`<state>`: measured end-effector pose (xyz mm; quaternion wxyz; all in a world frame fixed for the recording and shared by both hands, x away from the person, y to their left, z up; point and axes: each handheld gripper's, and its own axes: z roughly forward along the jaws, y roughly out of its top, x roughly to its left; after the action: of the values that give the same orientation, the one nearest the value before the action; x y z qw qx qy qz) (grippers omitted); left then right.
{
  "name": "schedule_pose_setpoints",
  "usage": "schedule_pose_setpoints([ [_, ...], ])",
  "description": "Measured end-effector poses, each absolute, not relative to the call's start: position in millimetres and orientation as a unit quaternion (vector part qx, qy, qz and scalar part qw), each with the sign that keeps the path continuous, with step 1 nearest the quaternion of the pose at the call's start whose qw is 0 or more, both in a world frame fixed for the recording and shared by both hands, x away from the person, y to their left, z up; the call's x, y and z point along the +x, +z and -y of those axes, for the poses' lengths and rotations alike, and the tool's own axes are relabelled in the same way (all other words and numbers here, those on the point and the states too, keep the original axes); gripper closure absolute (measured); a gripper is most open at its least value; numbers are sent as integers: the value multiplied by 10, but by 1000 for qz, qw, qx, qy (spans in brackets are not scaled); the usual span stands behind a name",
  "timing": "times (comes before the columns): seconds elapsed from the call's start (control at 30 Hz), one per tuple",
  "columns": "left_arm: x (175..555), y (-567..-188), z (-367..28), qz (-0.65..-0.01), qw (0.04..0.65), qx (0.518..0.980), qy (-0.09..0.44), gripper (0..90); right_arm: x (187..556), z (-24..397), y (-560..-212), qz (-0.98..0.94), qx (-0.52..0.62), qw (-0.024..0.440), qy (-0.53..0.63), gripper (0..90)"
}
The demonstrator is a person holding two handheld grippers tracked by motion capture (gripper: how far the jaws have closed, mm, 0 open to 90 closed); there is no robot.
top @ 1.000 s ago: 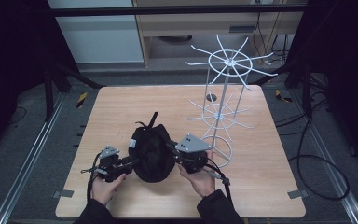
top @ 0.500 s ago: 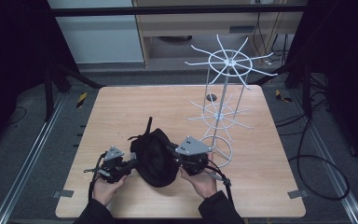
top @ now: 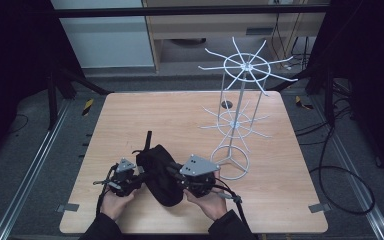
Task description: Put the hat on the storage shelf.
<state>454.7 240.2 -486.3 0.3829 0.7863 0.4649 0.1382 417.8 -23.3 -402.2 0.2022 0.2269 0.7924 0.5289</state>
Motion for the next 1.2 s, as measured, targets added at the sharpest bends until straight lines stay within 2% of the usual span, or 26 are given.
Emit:
schedule_pose_setpoints([
  [0.33,4184,-4397,-2665,-463,483,727,159,736,4038,83,-4085,-799,203,186,534,651],
  [0.53,4099,-4252,-2646,-451,518,709,161,600,4028,6,-4166,-804,192,183,532,581],
  [0.87,4121,-4101,-2589,-445,547,689,169,400,4017,-32,-4196,-811,182,179,526,551],
  [1.0,4214,-4074,-2505,-444,541,695,166,333,4011,-43,-4210,-813,180,176,525,550],
  [1.2,4311,-4156,-2372,-441,519,711,172,298,4003,-50,-4214,-815,179,170,524,543],
])
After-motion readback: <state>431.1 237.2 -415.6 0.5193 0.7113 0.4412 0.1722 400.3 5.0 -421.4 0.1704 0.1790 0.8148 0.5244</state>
